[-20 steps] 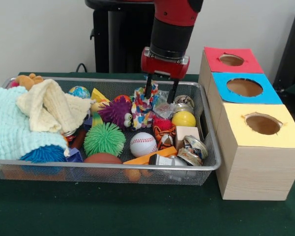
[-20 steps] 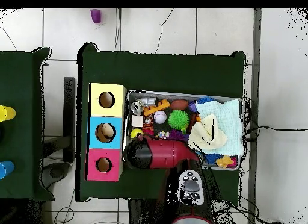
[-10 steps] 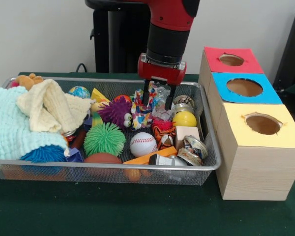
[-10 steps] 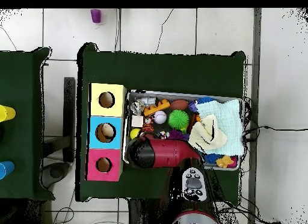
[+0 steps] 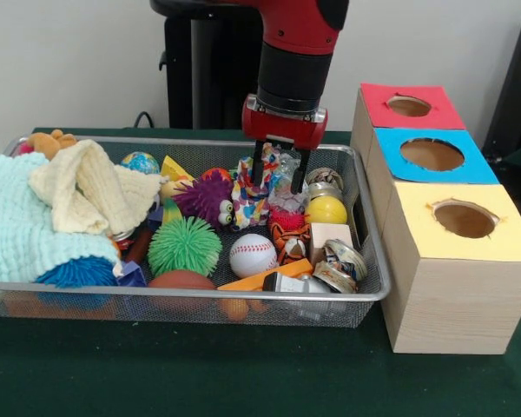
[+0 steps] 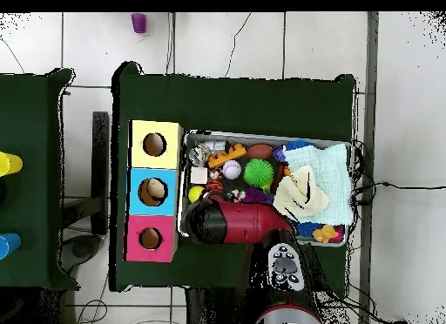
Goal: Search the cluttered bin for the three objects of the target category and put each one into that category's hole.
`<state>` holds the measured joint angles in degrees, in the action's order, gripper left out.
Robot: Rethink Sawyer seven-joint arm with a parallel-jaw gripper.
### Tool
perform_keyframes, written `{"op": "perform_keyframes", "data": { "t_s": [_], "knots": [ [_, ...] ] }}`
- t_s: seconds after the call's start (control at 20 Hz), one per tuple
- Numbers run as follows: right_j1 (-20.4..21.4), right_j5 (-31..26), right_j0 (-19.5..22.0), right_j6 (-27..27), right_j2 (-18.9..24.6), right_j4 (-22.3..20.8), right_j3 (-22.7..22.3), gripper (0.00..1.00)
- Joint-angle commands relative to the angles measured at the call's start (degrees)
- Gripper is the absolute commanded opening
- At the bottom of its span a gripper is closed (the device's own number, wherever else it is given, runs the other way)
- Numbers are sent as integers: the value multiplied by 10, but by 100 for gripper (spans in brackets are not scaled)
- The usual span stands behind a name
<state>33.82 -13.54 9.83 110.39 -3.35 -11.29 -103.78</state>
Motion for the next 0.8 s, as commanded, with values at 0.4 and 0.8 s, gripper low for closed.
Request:
{"op": "perform_keyframes", "data": {
  "t_s": [0.4, 0.8],
  "knots": [
    [-33, 52, 59, 51, 101, -18, -92, 100],
    [-52, 71, 56, 53, 103, -20, -86, 100]
  ]
}}
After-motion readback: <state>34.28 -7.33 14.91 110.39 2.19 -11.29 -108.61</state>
